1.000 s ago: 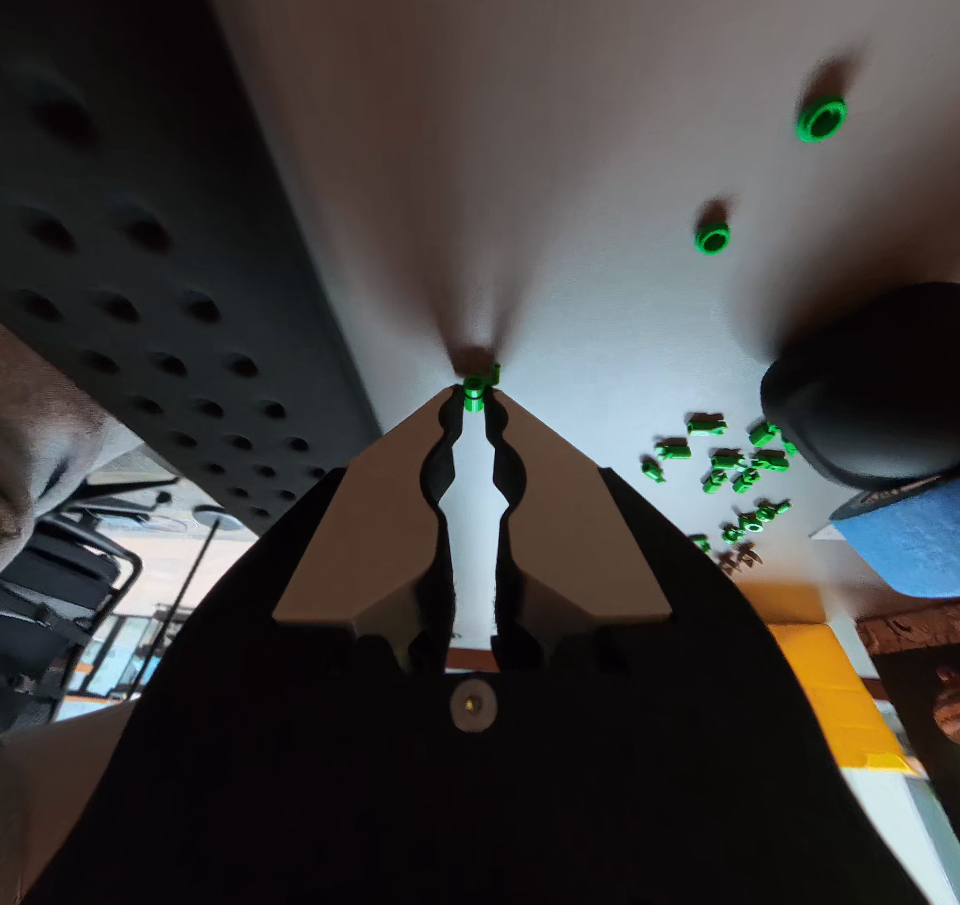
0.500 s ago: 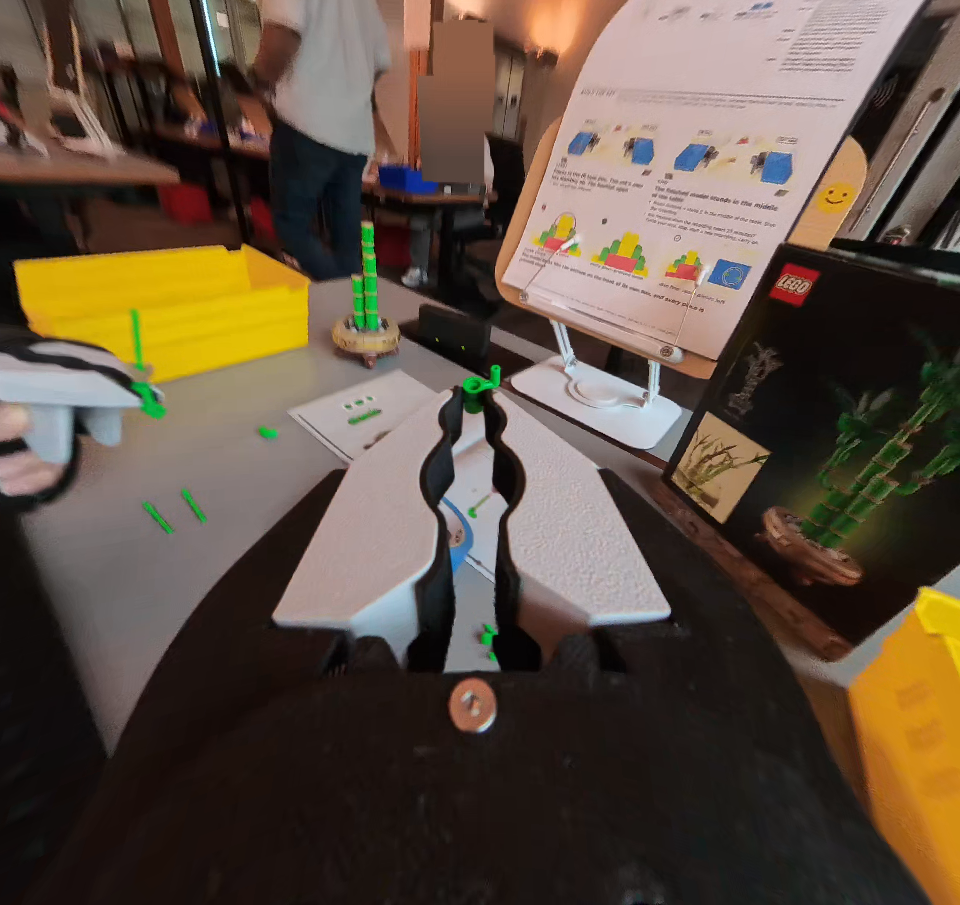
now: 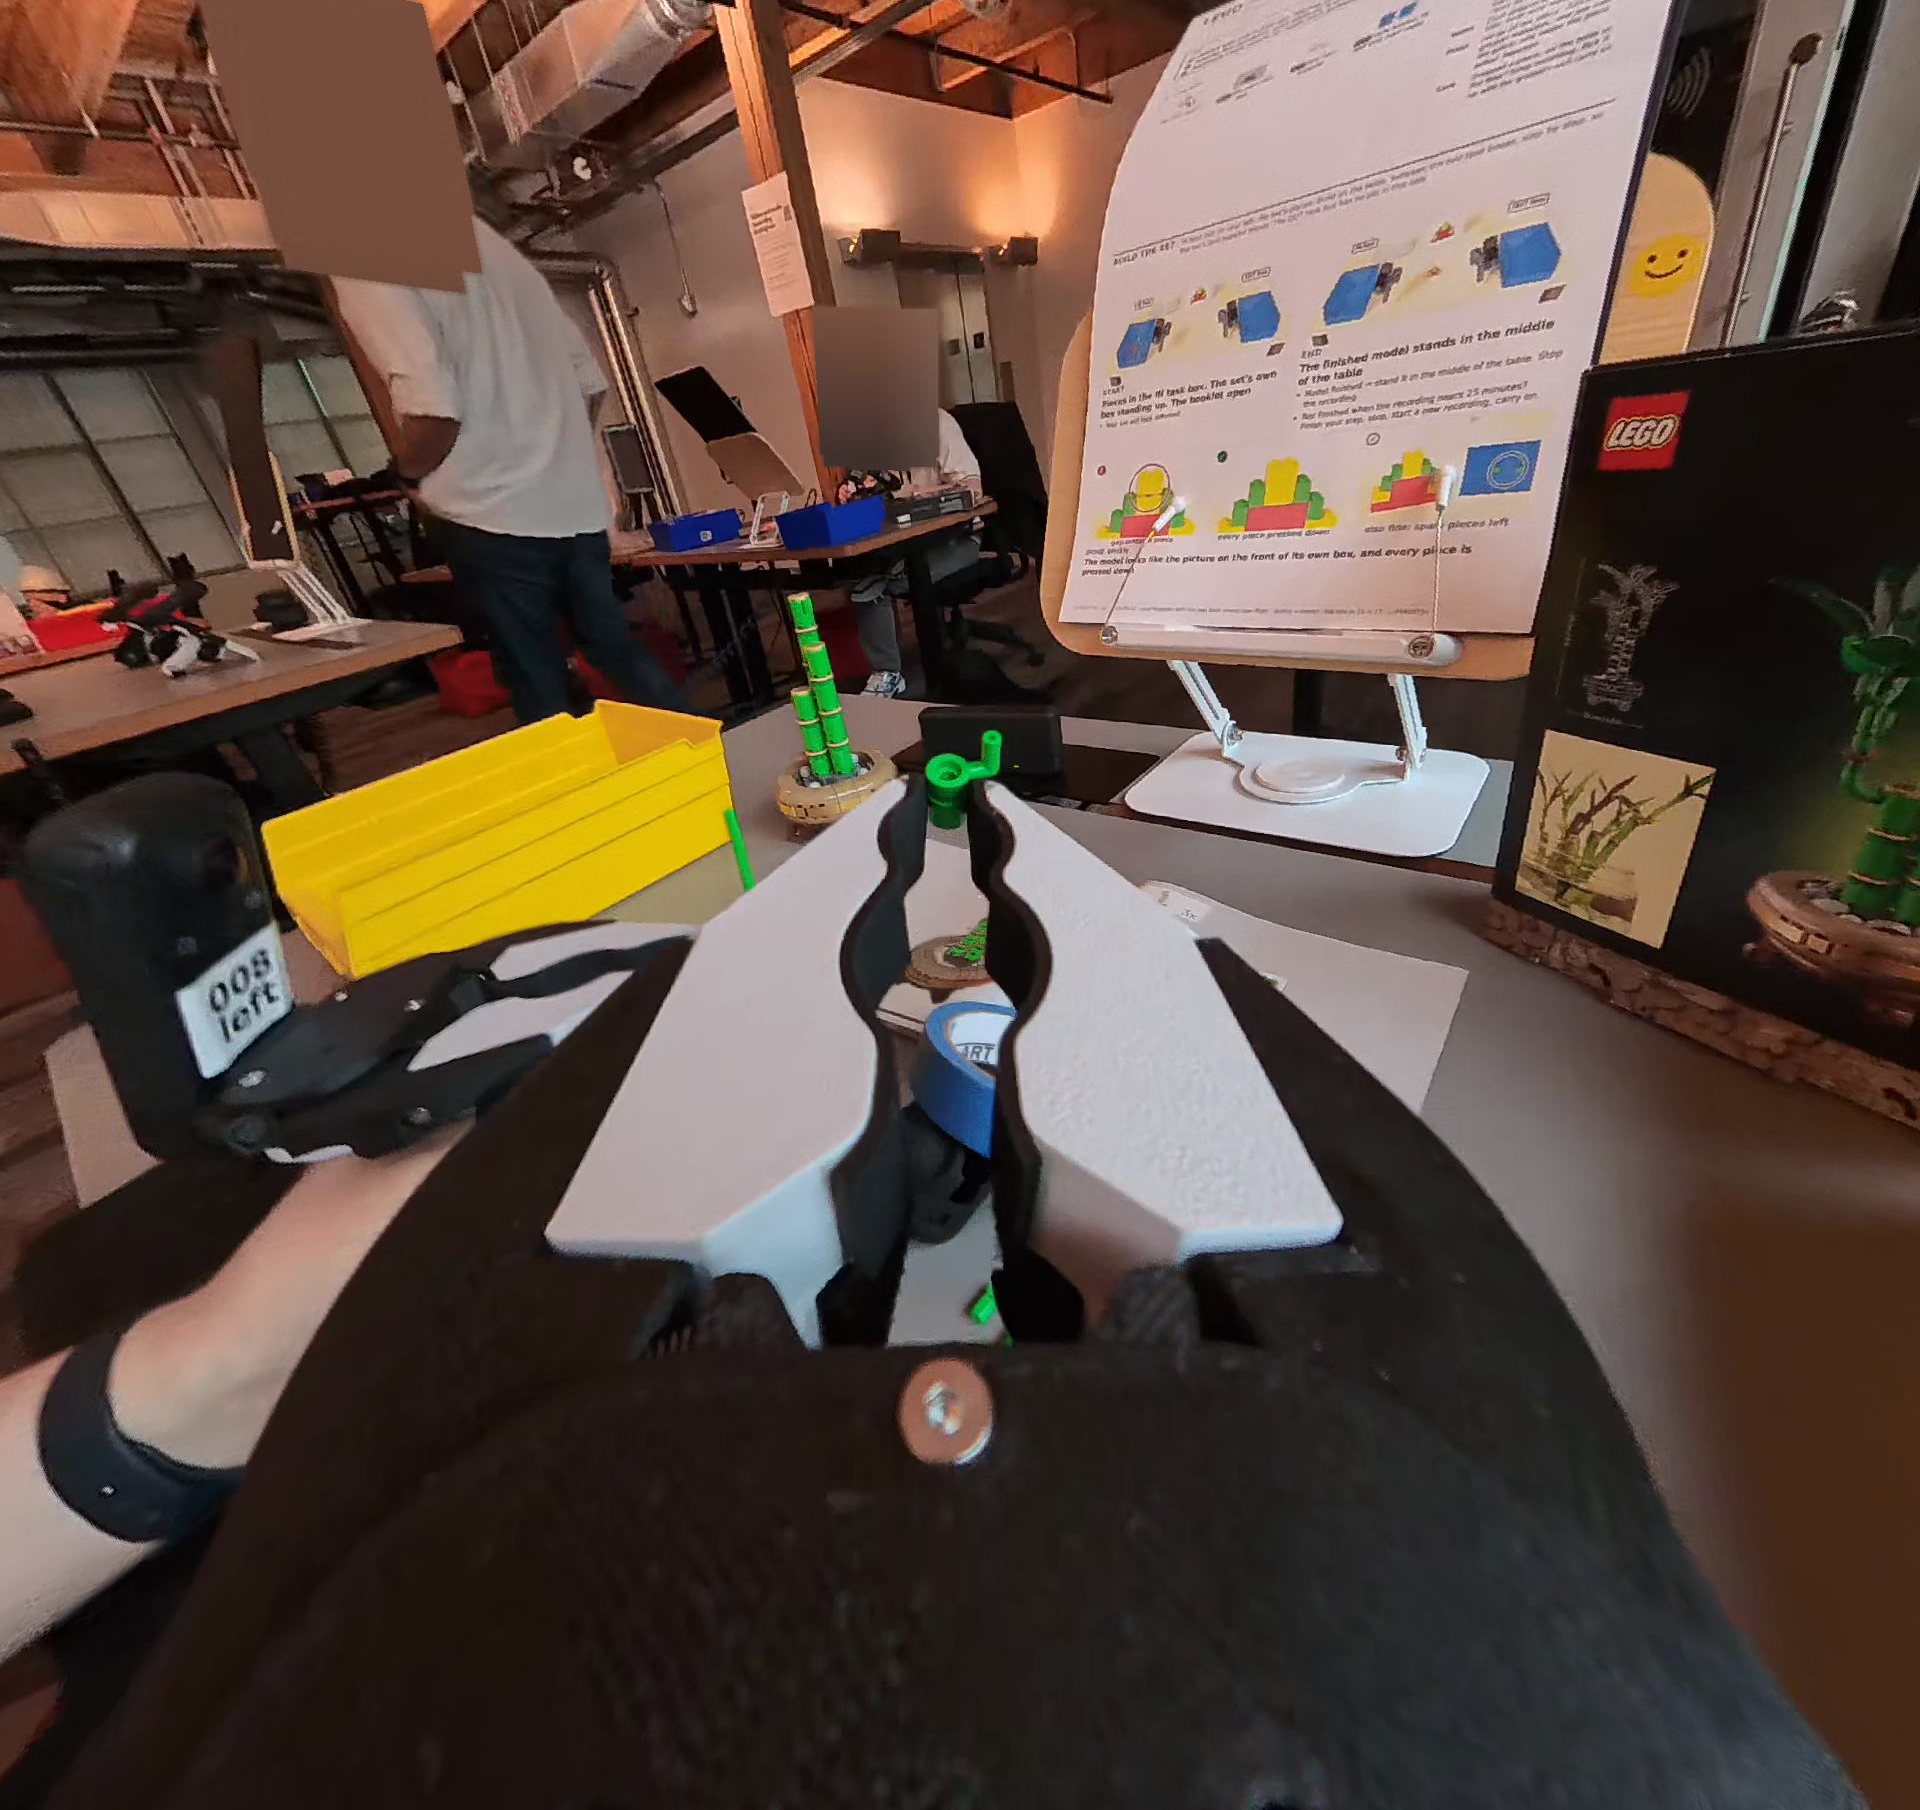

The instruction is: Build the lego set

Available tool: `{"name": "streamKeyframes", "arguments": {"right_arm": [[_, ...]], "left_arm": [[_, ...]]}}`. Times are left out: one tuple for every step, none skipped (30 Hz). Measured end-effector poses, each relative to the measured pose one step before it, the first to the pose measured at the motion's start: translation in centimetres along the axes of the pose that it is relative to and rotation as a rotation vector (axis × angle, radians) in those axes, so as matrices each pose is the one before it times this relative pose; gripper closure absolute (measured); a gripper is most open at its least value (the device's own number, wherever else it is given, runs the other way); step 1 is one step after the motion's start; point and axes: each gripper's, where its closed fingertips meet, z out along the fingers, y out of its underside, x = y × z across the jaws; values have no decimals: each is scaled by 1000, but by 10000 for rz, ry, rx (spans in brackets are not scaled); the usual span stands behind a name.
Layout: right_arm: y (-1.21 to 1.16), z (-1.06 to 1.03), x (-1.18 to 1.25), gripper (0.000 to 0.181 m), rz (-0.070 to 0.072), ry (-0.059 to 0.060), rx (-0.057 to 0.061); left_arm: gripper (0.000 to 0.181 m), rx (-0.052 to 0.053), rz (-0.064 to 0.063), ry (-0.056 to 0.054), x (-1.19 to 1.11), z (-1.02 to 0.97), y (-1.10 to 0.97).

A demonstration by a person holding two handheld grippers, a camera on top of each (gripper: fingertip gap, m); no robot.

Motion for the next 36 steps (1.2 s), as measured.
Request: {"name": "streamKeyframes", "arguments": {"right_arm": [[-43, -202, 17, 177, 105, 107, -19], [-57, -231, 109, 177, -23, 172, 1], [-128, -279, 145, 177, -100, 192, 38], [-212, -312, 174, 177, -125, 206, 78], [-301, -338, 109, 177, -171, 162, 118], [-285, -353, 203, 177, -183, 217, 86], [-336, -371, 336, 177, -206, 282, 98], [-399, -426, 393, 176, -210, 307, 144], [-460, -450, 348, 176, -206, 236, 188], [-369, -441, 258, 176, -163, 122, 110], [-264, -398, 295, 176, -98, 107, 45], [-93, -384, 532, 176, -22, 223, -72], [-77, -372, 516, 176, -20, 192, -73], [-42, -357, 532, 176, -13, 188, -81], [-1, -318, 475, 176, -1, 143, -104], [77, -274, 389, 176, 14, 97, -158], [168, -223, 313, 176, -1, 66, -207], [180, -187, 360, 176, 8, 126, -190], [135, -167, 316, 176, -9, 120, -141], [95, -137, 189, 176, -35, 51, -110], [71, -119, 208, 176, -13, 77, -99], [113, -92, 144, 176, -47, 38, -127], [151, -58, 22, 176, -62, -45, -160], [260, -29, 17, 176, -46, -64, -233], [114, -94, 169, 176, -15, 27, -106], [-67, -141, 179, 176, 17, 23, 49], [-11, -113, 77, 176, 53, -43, 14], [126, -29, 21, 176, 72, -78, -68], [258, 46, -168, 176, 51, -203, -138], [429, 153, -271, 176, 98, -248, -235], [553, 245, -265, 176, 120, -222, -301], [472, 239, -176, 176, 110, -139, -224], [319, 197, -212, 176, 105, -146, -106], [156, 105, -193, 176, 135, -125, -6], [82, 51, -162, 176, 136, -129, 14], [147, 59, -121, 176, 135, -136, -52]], "left_arm": [[176, 62, -99, -35, 127, 142, 119], [176, 46, -141, -10, 193, 139, 143], [176, 17, -179, 23, 284, 175, 174], [176, 23, -176, 50, 370, 183, 161], [176, 50, -118, 50, 425, 218, 151], [176, 13, -67, 70, 538, 278, 212], [176, -45, -78, 74, 620, 363, 310], [176, -28, -107, 135, 779, 431, 310], [176, -15, -109, 163, 886, 495, 312], [176, -6, -78, 138, 895, 522, 308], [176, 4, -36, 111, 892, 548, 321], [176, 45, 23, 25, 773, 574, 254], [177, 98, 58, -26, 697, 567, 166], [177, 79, 42, 45, 791, 606, 137], [177, 46, 52, 105, 845, 626, 97], [177, 44, 51, 84, 753, 640, 72], [177, -4, 12, 86, 672, 672, 113], [177, -48, 3, 111, 619, 664, 176], [177, -76, 28, 93, 490, 637, 261], [177, -94, 77, 15, 264, 550, 350], [177, -69, 55, -3, 98, 377, 355], [177, -54, -60, 7, -2, 168, 280], [177, 8, -104, 24, -84, -33, 83], [177, 55, -64, -30, -248, -165, -43], [177, 60, -28, -75, -349, -184, -88], [177, 5, -25, -61, -311, -157, 10], [177, -62, -59, -47, -250, -109, 139], [177, -46, -67, -24, -150, -81, 136], [177, -6, 17, -14, -45, -40, 53], [177, -2, 127, -9, 44, 15, 26], [177, -11, 194, 28, 167, 66, 29], [177, -18, 227, 51, 237, 76, 63], [177, -2, 221, 21, 213, 46, 18], [177, 40, 168, 38, 200, 13, -70], [177, 41, 67, 94, 223, 1, -74], [177, 19, -28, 109, 198, -11, -49]]}}
